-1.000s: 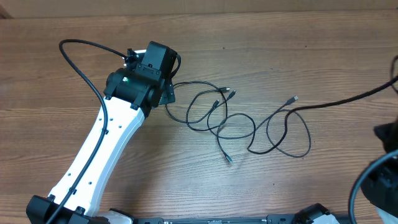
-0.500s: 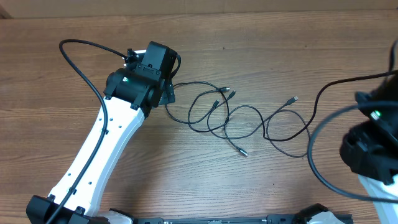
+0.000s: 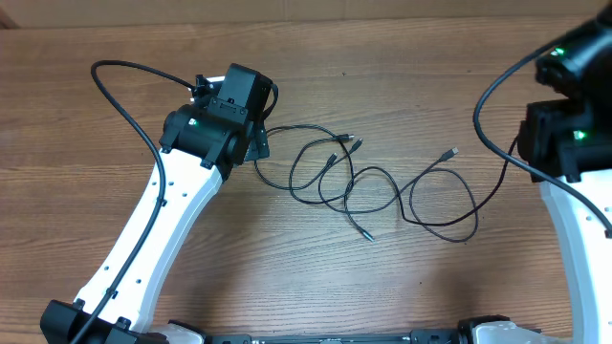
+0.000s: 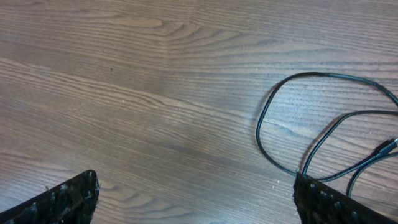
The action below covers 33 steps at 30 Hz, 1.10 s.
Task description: Untangle cables
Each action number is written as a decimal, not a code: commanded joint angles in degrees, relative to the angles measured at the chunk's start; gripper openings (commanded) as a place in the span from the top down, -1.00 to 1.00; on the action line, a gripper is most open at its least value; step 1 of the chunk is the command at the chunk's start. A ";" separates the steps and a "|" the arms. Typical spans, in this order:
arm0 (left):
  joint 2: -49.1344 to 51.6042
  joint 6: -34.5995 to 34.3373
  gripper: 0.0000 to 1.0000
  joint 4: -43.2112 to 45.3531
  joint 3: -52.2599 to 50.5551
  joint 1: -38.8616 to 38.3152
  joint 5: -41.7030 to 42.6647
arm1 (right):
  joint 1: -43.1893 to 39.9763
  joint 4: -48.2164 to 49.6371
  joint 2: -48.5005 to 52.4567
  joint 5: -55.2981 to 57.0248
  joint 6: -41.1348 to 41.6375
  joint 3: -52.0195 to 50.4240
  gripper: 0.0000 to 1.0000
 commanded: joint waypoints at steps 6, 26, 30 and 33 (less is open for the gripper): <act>-1.40 1.09 -0.99 0.24 -0.31 0.26 -1.14 | -0.20 -31.34 4.79 1.92 29.94 0.83 0.93; -1.40 1.09 -0.99 0.22 -0.31 0.26 -1.14 | -1.99 -91.41 13.84 -65.61 49.27 -0.20 0.92; -1.40 1.09 -0.99 0.22 -0.31 0.26 -1.14 | -2.01 -94.82 13.84 -75.19 38.23 -5.60 0.92; -1.40 1.09 -0.99 0.22 -0.31 0.26 -1.14 | -2.01 -93.53 13.88 -75.89 36.28 -10.01 0.84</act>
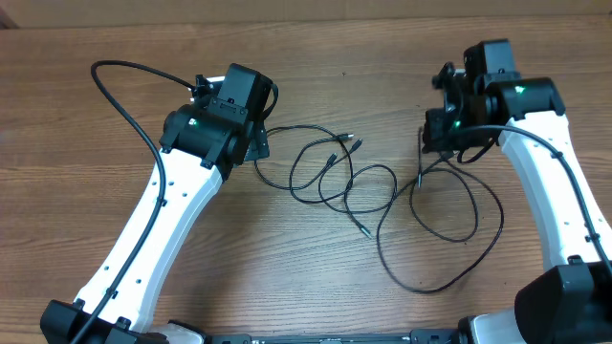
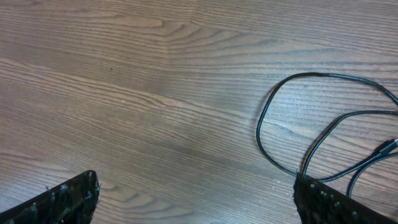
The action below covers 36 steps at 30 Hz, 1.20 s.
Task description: Untangle cables
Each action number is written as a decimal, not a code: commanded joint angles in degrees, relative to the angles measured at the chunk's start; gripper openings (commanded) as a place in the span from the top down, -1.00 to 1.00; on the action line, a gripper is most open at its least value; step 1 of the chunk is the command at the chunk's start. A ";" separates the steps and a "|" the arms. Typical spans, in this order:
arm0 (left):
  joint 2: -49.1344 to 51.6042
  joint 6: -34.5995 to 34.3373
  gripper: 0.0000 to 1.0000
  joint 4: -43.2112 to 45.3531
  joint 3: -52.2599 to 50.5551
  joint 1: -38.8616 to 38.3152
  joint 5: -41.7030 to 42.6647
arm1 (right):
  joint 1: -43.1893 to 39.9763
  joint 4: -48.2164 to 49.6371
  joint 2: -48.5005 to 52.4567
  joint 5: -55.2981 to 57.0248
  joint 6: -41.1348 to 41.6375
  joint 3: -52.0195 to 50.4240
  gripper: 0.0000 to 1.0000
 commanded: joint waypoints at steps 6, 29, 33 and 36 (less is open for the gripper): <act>-1.40 1.07 -0.99 0.20 -0.31 0.24 -1.14 | -0.09 12.94 -0.04 -10.86 -5.77 -14.25 0.83; -1.40 1.07 -0.99 0.20 -0.31 0.26 -1.14 | 4.74 31.41 0.17 -10.64 -27.63 -30.82 -0.77; -1.40 1.07 -0.99 0.20 -0.31 0.26 -1.14 | 4.74 34.84 0.39 -10.75 -29.57 -32.24 -0.67; -1.40 1.07 -0.99 0.22 -0.31 0.26 -1.14 | 4.74 37.59 2.01 -11.54 -29.55 -32.94 -0.61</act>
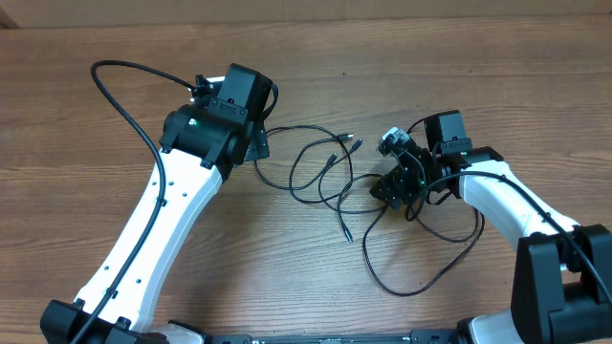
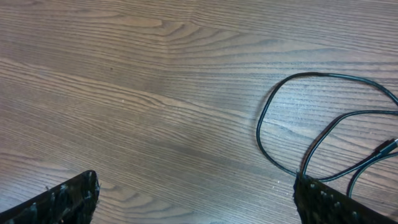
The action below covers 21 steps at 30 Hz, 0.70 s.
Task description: Untangle cables
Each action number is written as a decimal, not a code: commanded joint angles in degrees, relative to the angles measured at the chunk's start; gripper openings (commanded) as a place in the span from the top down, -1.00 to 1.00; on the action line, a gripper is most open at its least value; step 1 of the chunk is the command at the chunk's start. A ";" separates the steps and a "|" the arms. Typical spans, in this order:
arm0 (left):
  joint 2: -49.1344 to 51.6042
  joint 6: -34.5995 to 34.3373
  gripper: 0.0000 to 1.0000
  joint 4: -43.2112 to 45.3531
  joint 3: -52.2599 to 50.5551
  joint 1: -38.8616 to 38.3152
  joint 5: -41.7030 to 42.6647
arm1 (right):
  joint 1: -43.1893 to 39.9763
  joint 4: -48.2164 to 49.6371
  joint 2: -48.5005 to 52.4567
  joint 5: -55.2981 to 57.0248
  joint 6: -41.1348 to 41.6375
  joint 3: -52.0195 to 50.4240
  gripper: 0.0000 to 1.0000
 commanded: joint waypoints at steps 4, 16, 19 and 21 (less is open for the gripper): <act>-1.38 1.07 -0.99 0.22 -0.31 0.26 -1.14 | 0.22 2.97 5.60 -1.88 -1.95 -1.05 0.38; -1.38 1.07 -0.99 0.22 -0.31 0.26 -1.14 | 0.11 -0.07 -2.51 -4.63 19.98 9.90 0.93; -1.38 1.07 -0.99 0.24 -0.31 0.26 -1.14 | 0.11 0.00 -5.77 -7.43 25.38 14.03 0.93; -1.38 1.07 -0.98 0.22 -0.31 0.26 -1.14 | 0.11 -0.02 -7.52 -7.76 27.52 16.24 0.93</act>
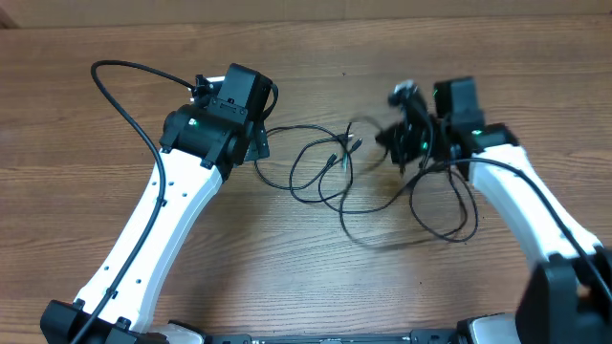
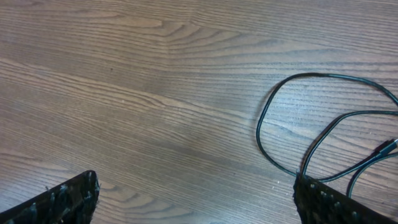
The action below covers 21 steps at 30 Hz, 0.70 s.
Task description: Untangle cables
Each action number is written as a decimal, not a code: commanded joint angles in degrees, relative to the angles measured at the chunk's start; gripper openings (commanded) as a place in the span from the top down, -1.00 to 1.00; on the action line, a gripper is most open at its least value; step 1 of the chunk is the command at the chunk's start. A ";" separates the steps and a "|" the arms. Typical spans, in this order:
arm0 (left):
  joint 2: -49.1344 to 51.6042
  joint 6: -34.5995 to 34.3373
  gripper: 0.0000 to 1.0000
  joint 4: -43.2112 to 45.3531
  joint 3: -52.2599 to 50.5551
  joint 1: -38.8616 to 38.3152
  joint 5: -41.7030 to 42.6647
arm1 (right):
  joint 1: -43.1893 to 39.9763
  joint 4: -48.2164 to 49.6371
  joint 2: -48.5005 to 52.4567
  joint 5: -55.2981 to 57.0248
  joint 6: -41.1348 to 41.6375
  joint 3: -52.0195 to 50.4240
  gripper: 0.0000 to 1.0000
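Thin black cables (image 1: 320, 172) lie tangled in loops at the table's middle, with small plugs (image 1: 354, 143) at their ends. My left gripper (image 1: 256, 143) rests low at the tangle's left end. In the left wrist view it (image 2: 195, 182) is open, fingers (image 2: 68, 199) wide apart over bare wood, and a cable loop (image 2: 268, 127) runs by the right finger. My right gripper (image 1: 405, 141), blurred by motion, is raised over the tangle's right side. It looks shut on a black cable whose strands (image 1: 442, 205) trail down from it.
The wooden table (image 1: 287, 277) runs across the whole view. The left arm's own thick black cord (image 1: 124, 96) arcs over the table at the upper left. The right arm (image 1: 526, 210) reaches in from the lower right.
My right gripper, then low on the cables right of centre, is now farther back and higher. The big loop toward the front has drawn in and back. The left arm has not moved.
At first the right arm was at the far right edge, away from the cables. Then it was over the right plug end, and the right loop had spread toward the front. Later it was down on the tangle's right side, and now it is lifted with a cable.
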 commanded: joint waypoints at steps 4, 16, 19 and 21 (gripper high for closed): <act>-1.38 1.07 -0.99 0.20 -0.31 0.26 -1.14 | 0.11 -2.05 -5.09 4.04 7.67 4.31 0.93; -1.38 1.07 -0.99 0.20 -0.31 0.26 -1.14 | -4.09 -8.92 -5.07 34.40 21.11 4.26 0.93; -1.38 1.07 -0.99 0.20 -0.31 0.24 -1.14 | -9.20 -11.26 -4.70 34.27 21.27 4.13 0.93; -1.38 1.07 -1.00 0.20 -0.31 0.26 -1.14 | -10.97 -10.93 -4.02 34.16 21.14 3.45 0.92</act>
